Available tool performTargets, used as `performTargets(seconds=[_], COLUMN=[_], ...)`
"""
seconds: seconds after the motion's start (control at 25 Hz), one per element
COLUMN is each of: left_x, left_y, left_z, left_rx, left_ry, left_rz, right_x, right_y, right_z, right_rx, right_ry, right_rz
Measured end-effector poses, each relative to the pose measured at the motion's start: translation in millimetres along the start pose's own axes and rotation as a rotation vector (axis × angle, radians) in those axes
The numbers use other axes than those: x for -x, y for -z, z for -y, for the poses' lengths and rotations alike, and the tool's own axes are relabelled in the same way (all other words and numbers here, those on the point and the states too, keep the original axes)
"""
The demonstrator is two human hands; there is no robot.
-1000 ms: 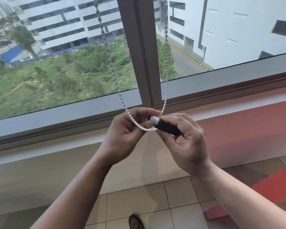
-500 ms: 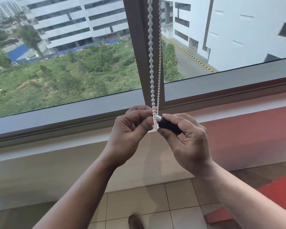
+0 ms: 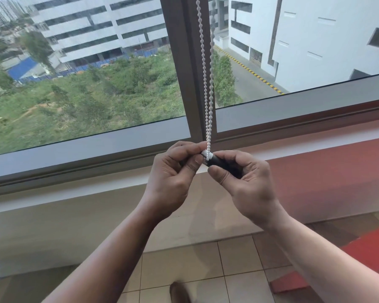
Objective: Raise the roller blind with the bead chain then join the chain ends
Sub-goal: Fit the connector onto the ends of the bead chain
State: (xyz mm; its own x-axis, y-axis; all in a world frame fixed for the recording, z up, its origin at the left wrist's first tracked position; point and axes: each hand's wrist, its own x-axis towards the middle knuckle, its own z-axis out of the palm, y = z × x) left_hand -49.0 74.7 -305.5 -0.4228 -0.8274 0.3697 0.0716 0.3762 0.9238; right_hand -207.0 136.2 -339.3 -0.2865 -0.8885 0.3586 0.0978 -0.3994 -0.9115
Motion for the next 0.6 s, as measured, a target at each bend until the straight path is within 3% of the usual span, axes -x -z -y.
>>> performTargets(seconds=[0.28, 0.6], left_x=[-2.6, -12.9], left_y=[-0.4, 3.0], left_z=[7.0, 22.6], left_rx=[-0.072, -0.101], left_ry=[0.027, 0.010], left_rz=[0.007, -0.040], right_x=[-2.3, -18.7], right_y=[1.4, 0.4], right_z=[-10.0, -27.8], right_rx=[-0.132, 0.033], right_ry=[-0.136, -0.127], right_rz=[0.001, 0.009])
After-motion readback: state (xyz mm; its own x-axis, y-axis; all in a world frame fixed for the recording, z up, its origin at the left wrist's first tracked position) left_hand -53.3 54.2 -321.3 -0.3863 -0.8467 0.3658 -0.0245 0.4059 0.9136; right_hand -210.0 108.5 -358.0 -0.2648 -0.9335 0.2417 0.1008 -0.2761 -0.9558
